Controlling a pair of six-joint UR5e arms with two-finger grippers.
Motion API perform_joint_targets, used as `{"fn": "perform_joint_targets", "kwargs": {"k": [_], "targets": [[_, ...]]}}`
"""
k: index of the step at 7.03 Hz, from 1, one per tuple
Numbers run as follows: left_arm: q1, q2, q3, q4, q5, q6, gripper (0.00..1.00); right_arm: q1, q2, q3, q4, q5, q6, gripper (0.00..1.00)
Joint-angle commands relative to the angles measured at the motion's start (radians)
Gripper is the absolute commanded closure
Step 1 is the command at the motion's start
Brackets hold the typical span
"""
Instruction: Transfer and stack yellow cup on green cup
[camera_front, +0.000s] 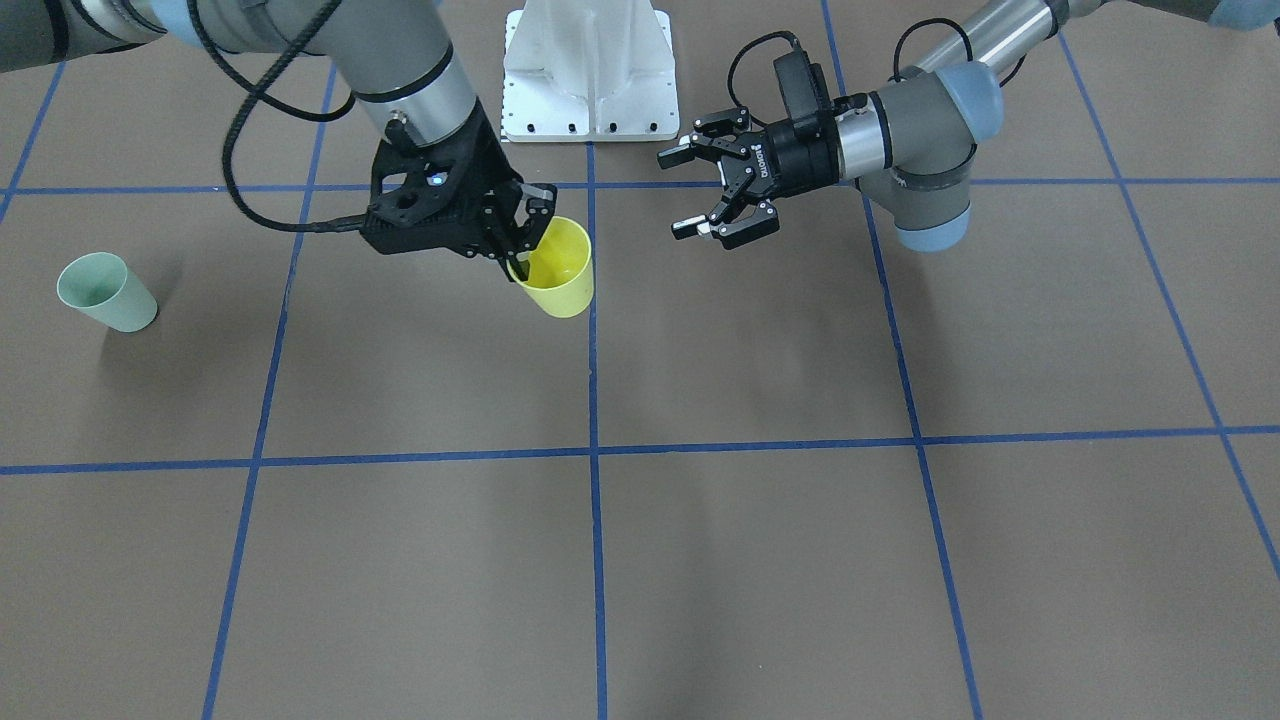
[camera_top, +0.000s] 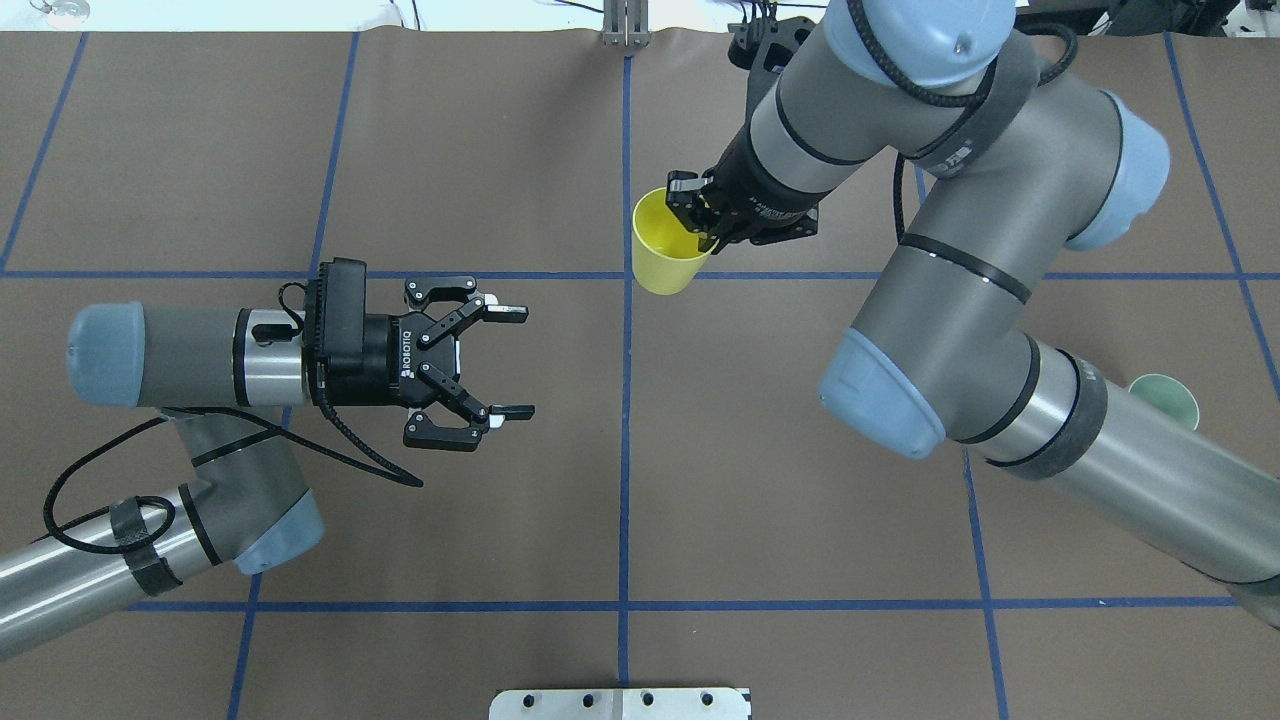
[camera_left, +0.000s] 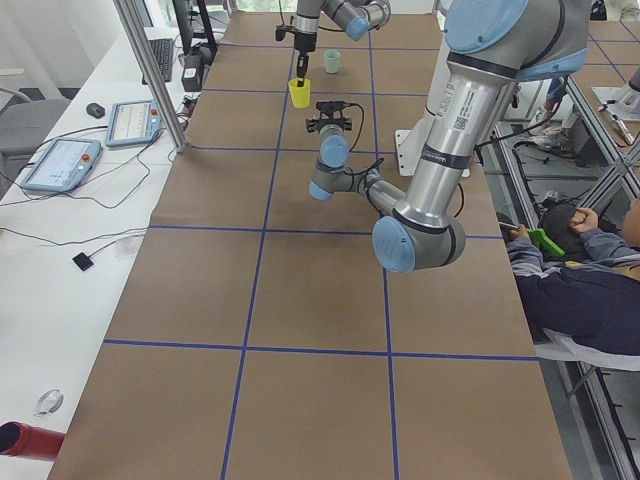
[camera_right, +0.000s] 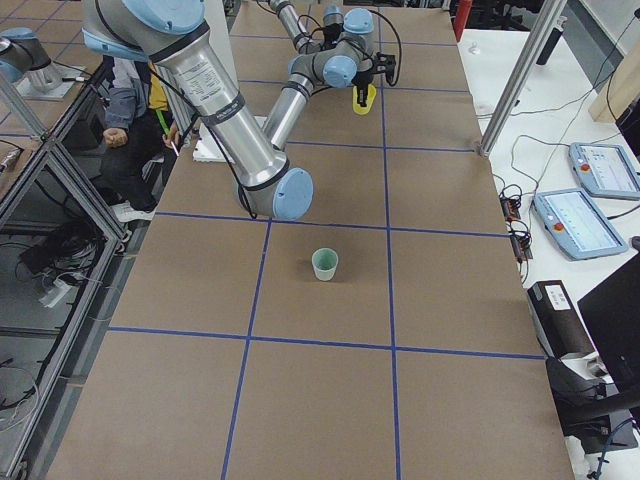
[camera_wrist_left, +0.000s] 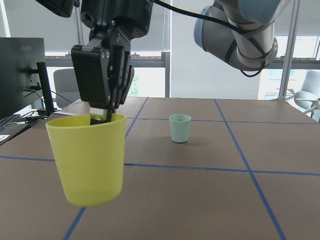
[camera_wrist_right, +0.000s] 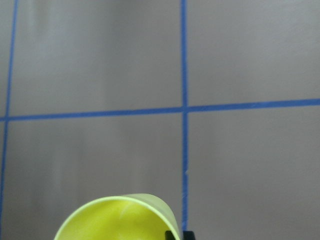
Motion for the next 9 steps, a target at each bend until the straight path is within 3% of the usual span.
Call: {"fn": "perform_joint_targets", "kwargs": {"k": [1,3,5,7,9], "targets": [[-0.035,0.008,-0.016,0.096,0.050,-0.086,0.00,0.115,-0.037,0.000,-0.034,0.019,-0.038,1.00],[-0.154,0.043,-0.030,0.242,0.045,-0.125,0.00,0.213,-0.115,0.003,-0.034,0.067,-0.191,1.00],[-0.274,0.143,-0.124,0.517,0.043,-0.129,0.00,0.261,-0.221,0.052,-0.034,0.073,-0.299,1.00],[-0.374,0.296,-0.308,0.906,-0.024,-0.114,0.01,0.296,-0.337,0.109,-0.034,0.078,-0.374,1.00],[-0.461,0.327,-0.445,1.397,-0.081,-0.091,0.01,0.348,-0.422,0.117,-0.026,0.145,-0.477,1.00]]}}
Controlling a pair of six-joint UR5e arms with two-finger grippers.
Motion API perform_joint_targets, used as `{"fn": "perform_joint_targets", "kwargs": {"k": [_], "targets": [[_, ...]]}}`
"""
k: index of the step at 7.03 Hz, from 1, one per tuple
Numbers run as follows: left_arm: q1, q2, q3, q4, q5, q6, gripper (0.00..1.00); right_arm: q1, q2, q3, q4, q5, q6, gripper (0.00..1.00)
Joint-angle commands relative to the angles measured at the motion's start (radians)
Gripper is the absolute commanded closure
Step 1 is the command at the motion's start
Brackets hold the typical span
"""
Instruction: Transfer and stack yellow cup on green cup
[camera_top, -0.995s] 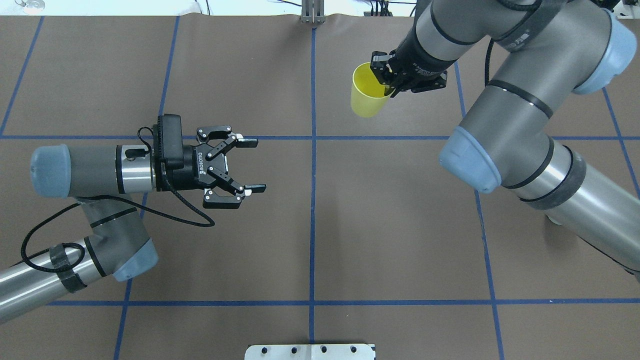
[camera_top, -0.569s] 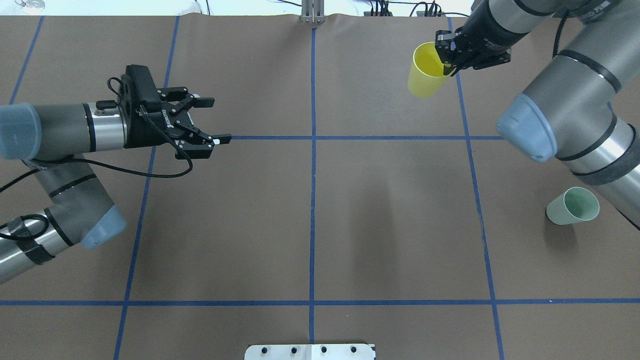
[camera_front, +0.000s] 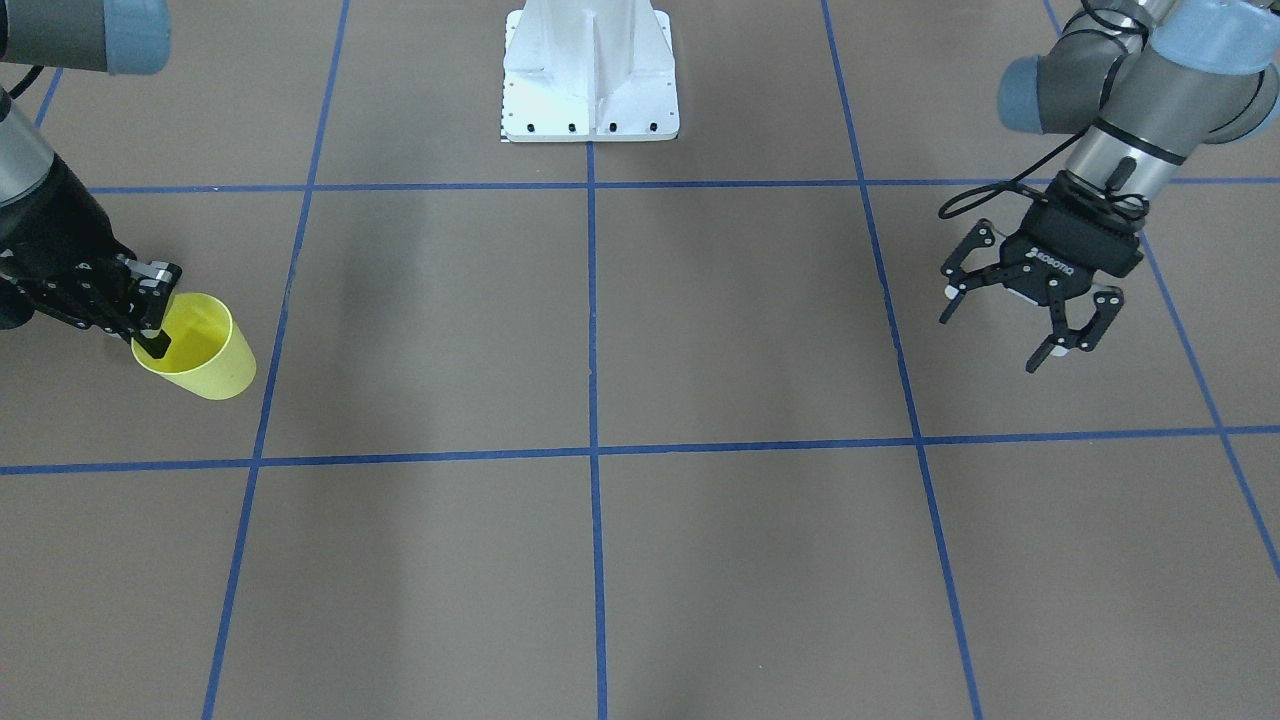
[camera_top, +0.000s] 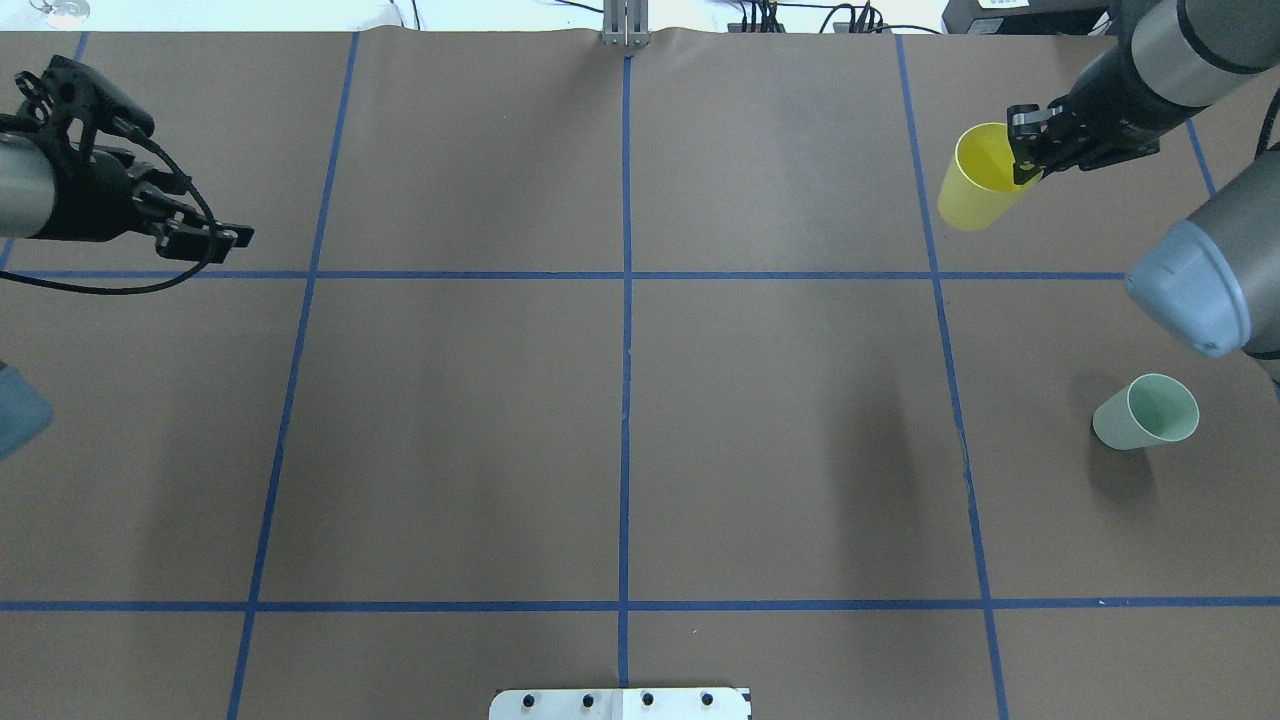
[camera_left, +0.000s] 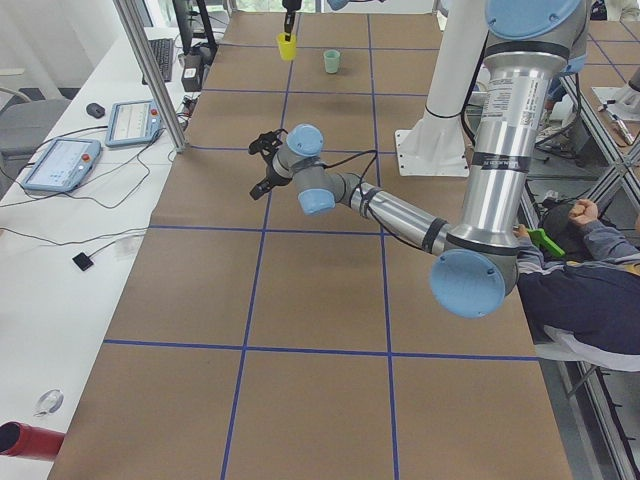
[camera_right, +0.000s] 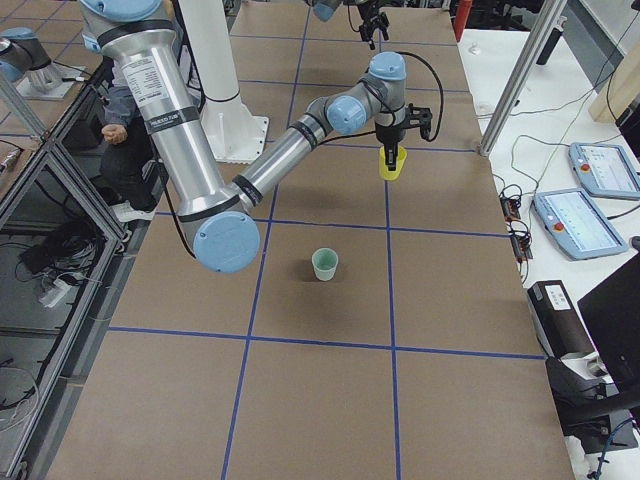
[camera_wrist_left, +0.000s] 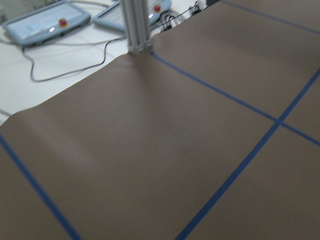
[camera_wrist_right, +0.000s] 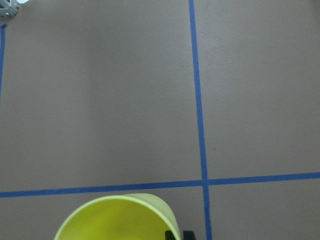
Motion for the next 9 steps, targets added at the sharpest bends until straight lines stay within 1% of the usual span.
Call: {"fn": "perform_joint_targets", "kwargs": {"k": [1,2,3,4,5,6,7,8,9], "targets": [[-0.092,0.069,-0.129,0.384,-0.029,0.042,0.00,0.061,-0.088,0.016,0.007,0.060,-0.156,1.00],[-0.160,0.107,-0.139,0.470,-0.079,0.179,0.00,0.094,-0.130,0.022,0.007,0.080,-0.230,1.00],[-0.244,0.191,-0.137,0.505,-0.082,0.263,0.00,0.122,-0.183,0.031,0.008,0.099,-0.320,1.00],[-0.296,0.236,-0.120,0.516,-0.089,0.263,0.00,0.145,-0.257,0.055,0.013,0.108,-0.393,1.00],[-0.371,0.247,-0.113,0.533,-0.108,0.277,0.00,0.150,-0.338,0.100,0.020,0.134,-0.408,1.00],[-0.377,0.255,-0.116,0.550,-0.134,0.286,0.00,0.151,-0.424,0.156,0.036,0.140,-0.409,1.00],[-0.375,0.252,-0.107,0.572,-0.142,0.286,0.00,0.150,-0.489,0.160,0.095,0.140,-0.404,1.00],[-0.375,0.253,-0.111,0.575,-0.158,0.286,0.00,0.148,-0.532,0.131,0.205,0.142,-0.396,1.00],[-0.377,0.255,-0.113,0.575,-0.162,0.286,0.00,0.147,-0.544,0.087,0.267,0.142,-0.377,1.00]]}}
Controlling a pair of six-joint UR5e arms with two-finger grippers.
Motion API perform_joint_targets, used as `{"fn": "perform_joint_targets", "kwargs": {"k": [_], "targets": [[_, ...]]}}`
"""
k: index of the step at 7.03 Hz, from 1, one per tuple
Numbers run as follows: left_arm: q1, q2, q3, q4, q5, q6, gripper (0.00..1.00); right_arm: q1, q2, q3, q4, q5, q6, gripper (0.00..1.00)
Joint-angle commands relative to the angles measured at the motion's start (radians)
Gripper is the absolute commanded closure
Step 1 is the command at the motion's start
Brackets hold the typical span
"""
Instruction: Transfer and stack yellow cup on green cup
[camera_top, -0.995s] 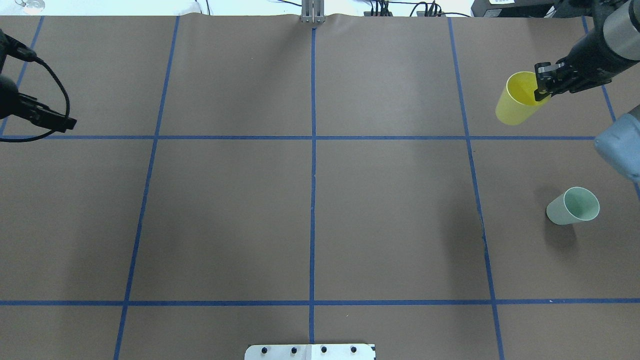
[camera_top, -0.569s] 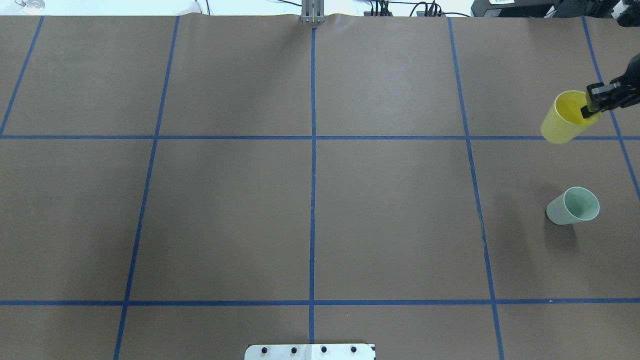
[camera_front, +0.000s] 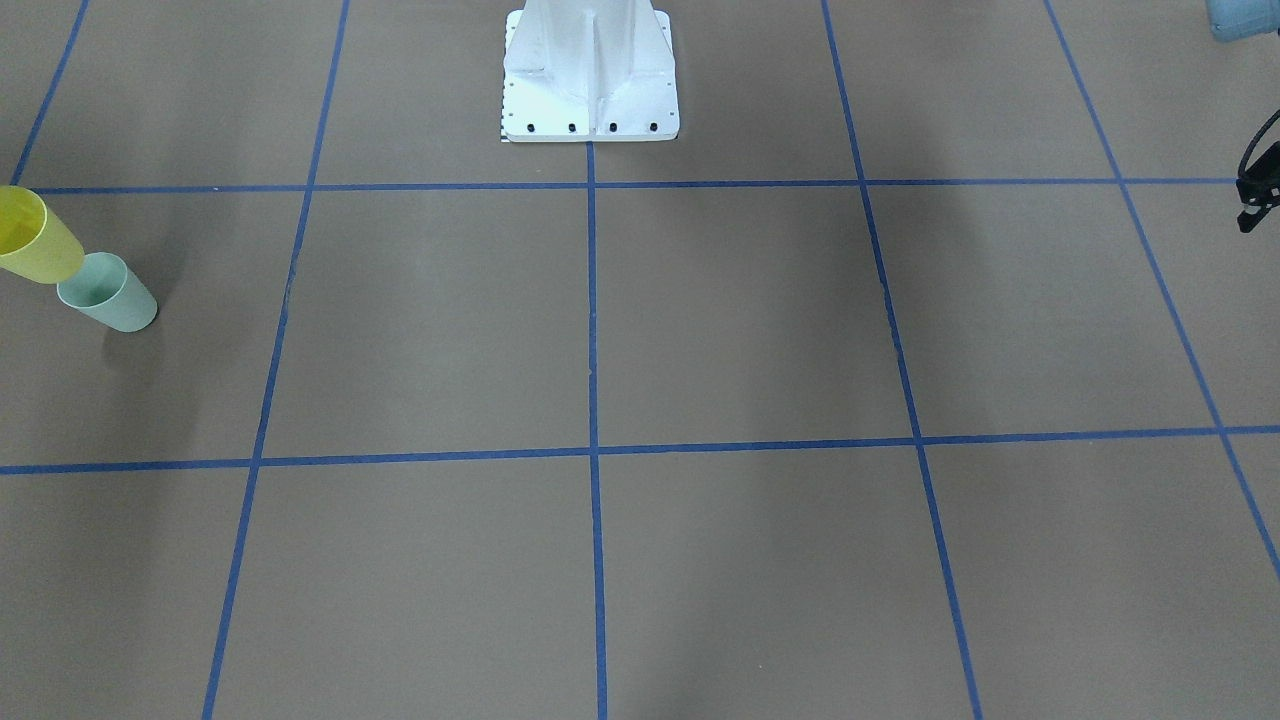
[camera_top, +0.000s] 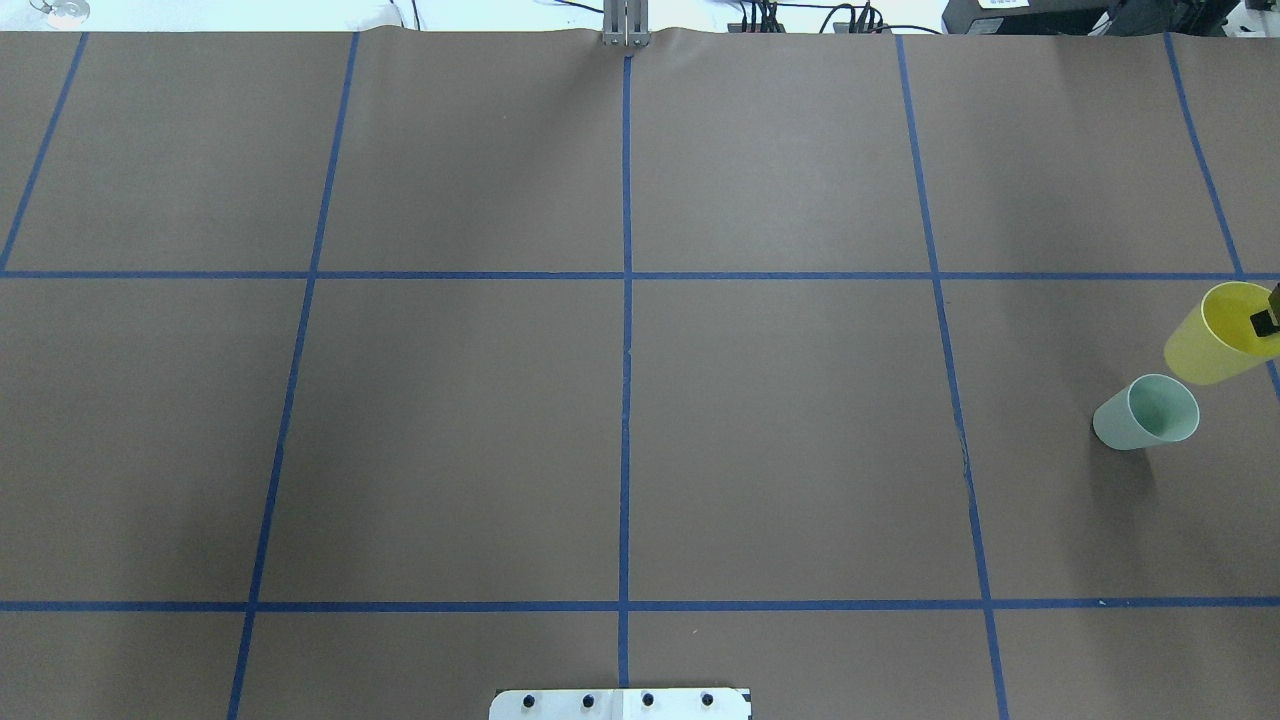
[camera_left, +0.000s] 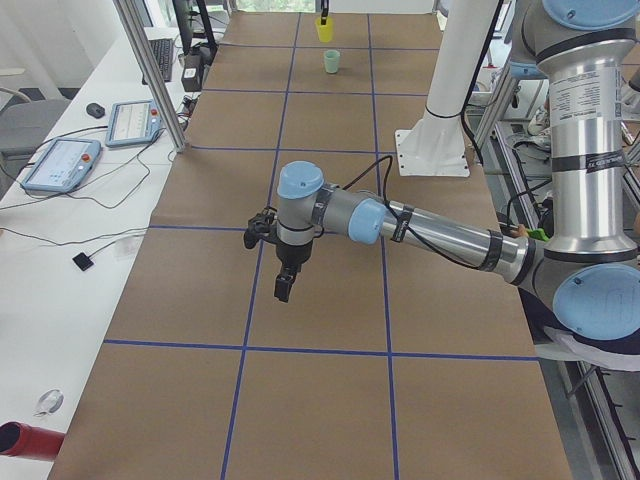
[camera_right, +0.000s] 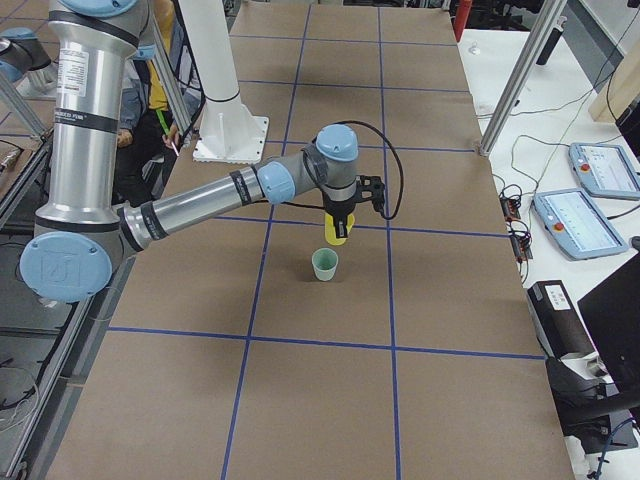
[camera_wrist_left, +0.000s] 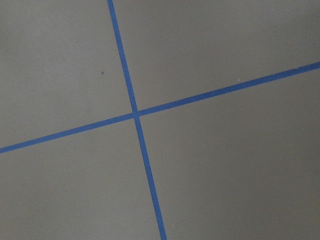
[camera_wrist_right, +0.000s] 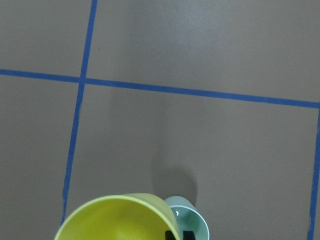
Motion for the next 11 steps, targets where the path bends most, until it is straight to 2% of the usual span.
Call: {"fn": "perform_joint_targets", "kwargs": {"k": [1,2,4,5,7,11], "targets": [[-0.002,0.003,-0.002,0.004,-0.011,0.001,0.00,-0.012,-0.036,-0.083,0.153,0.001,0.053,1.00],[-0.002,0.003,-0.006,0.003,-0.018,0.001,0.00,-0.032,-0.036,-0.133,0.243,0.001,0.096,1.00],[-0.005,0.005,-0.008,0.003,-0.041,0.001,0.00,-0.113,-0.063,-0.148,0.386,0.000,0.252,1.00],[-0.005,0.005,-0.008,0.003,-0.041,0.001,0.00,-0.121,-0.097,-0.148,0.418,0.000,0.254,1.00],[-0.005,0.005,-0.011,0.001,-0.043,0.001,0.00,-0.120,-0.143,-0.148,0.451,0.000,0.253,1.00],[-0.005,0.011,-0.011,0.000,-0.043,0.001,0.00,-0.121,-0.132,-0.151,0.451,-0.014,0.256,1.00]]}}
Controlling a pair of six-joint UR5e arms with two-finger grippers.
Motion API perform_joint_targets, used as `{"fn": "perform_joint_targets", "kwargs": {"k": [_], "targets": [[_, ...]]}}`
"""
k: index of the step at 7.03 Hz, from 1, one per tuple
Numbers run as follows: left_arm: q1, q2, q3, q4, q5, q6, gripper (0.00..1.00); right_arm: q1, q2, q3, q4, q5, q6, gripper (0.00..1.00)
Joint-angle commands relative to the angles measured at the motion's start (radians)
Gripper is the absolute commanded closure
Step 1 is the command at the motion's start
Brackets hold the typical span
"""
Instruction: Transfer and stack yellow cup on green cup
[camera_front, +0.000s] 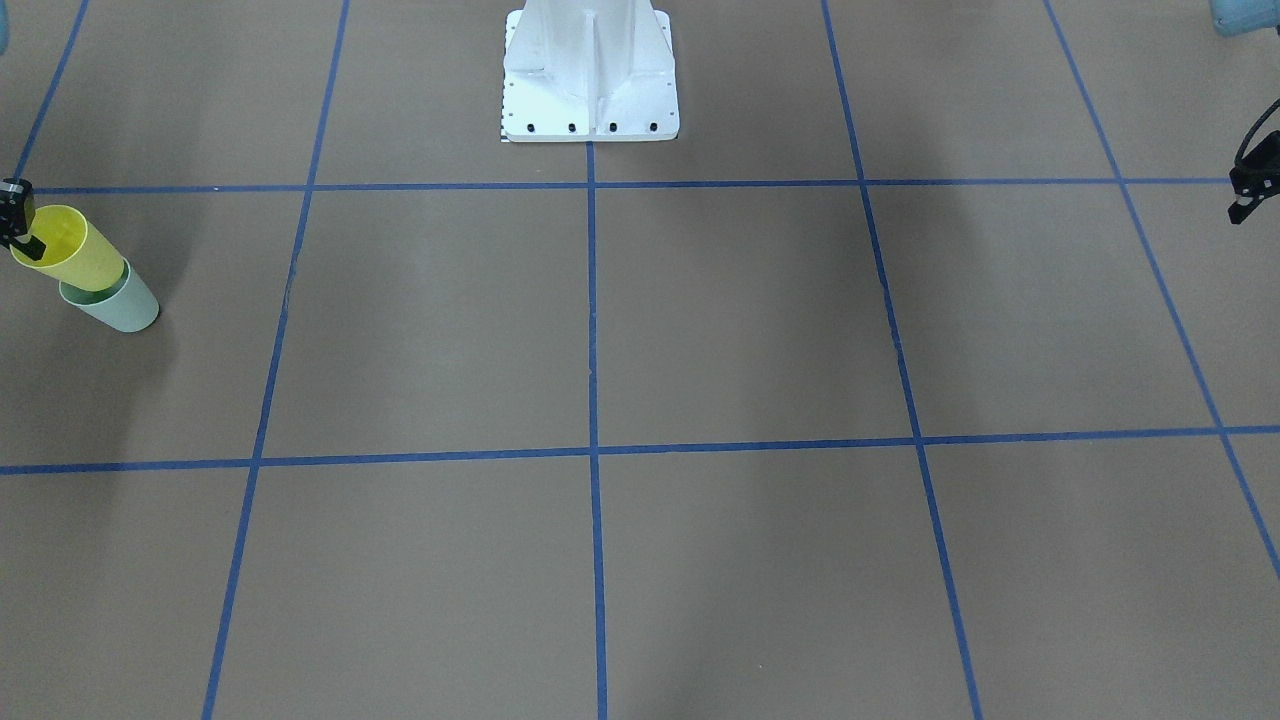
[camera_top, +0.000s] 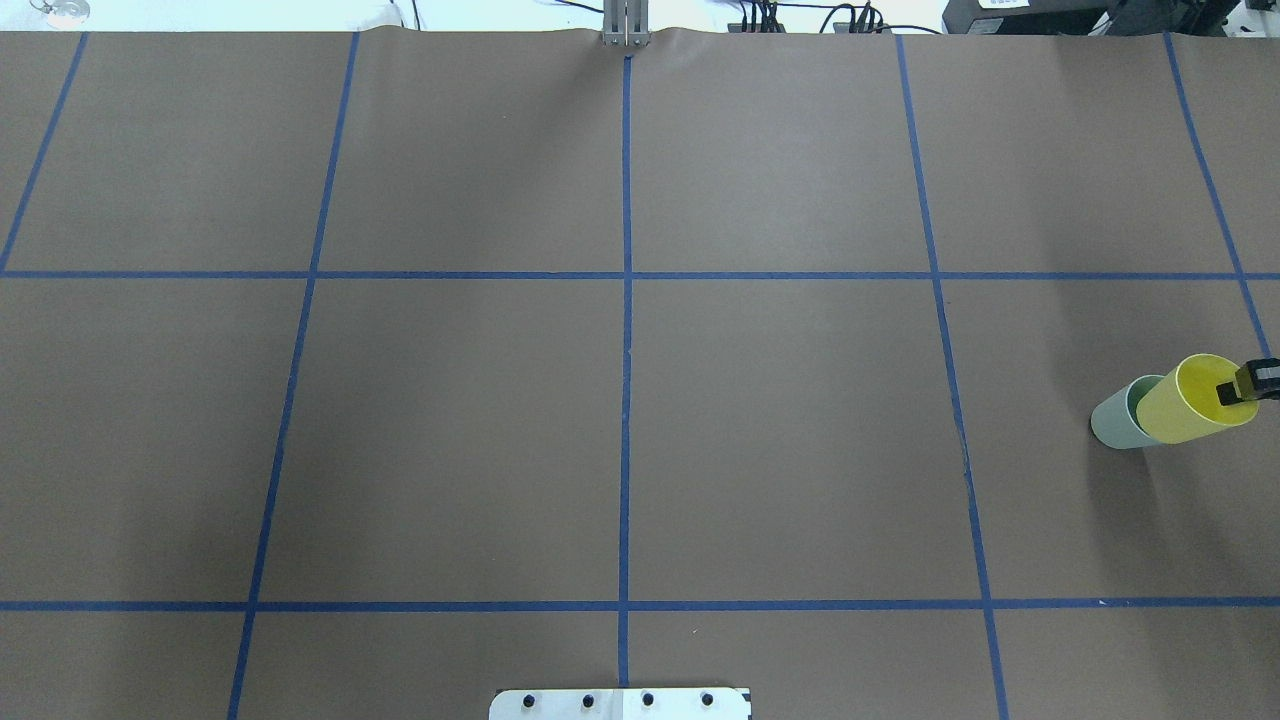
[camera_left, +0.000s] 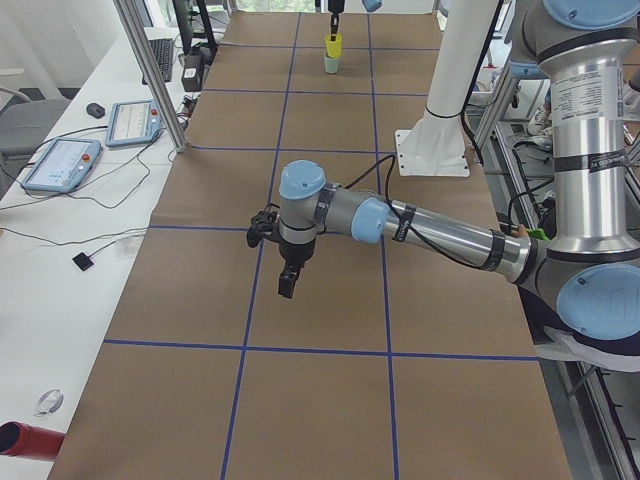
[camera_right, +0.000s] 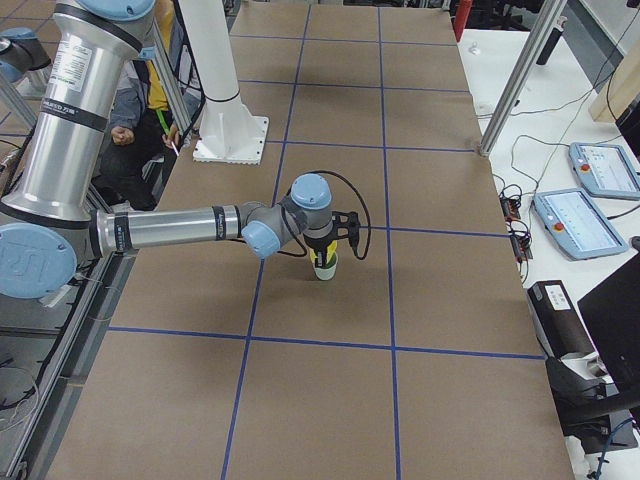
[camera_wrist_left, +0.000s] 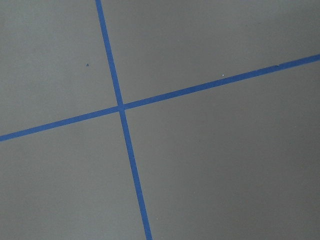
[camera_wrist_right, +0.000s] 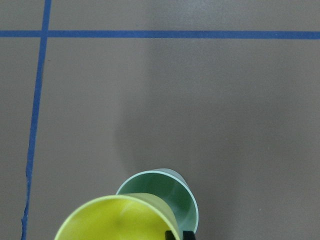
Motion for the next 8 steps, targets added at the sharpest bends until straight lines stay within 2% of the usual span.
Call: {"fn": "perform_joint_targets", "kwargs": {"k": [1,6,7,8], "targets": [[0.003,0.002,0.000,-0.001,0.000,0.000,0.00,-0.002,0.013,-0.002,-0.001,-0.013,0.001,1.00],[0.003,0.002,0.000,-0.001,0.000,0.000,0.00,-0.003,0.025,-0.011,-0.002,-0.024,0.001,0.99],[0.003,0.002,0.000,-0.001,0.000,0.000,0.00,-0.005,0.027,-0.012,-0.002,-0.031,-0.014,0.01],[0.003,0.002,0.001,-0.001,0.000,0.000,0.00,-0.017,0.040,-0.012,-0.002,-0.034,-0.022,0.00]]}}
